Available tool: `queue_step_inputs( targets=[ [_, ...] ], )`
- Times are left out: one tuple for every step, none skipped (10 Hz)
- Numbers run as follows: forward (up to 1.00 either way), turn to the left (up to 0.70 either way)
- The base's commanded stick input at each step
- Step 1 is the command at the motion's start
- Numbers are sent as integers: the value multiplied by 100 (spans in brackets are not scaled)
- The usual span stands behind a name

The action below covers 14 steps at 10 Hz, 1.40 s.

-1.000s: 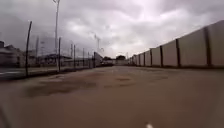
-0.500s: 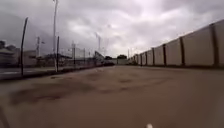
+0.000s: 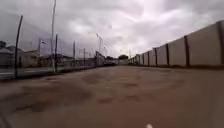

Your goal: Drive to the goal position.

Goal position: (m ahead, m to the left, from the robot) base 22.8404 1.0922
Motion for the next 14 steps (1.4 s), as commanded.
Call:
queue_step_inputs(
  targets=[
    [100,0],
    [100,0],
    [100,0],
    [100,0],
    [100,0],
    [100,-11],
    [100,-33],
    [100,0],
    [100,-1],
    [100,-14],
    [100,-34],
    [100,-23],
    [100,-12],
    [100,-1]
  ],
)
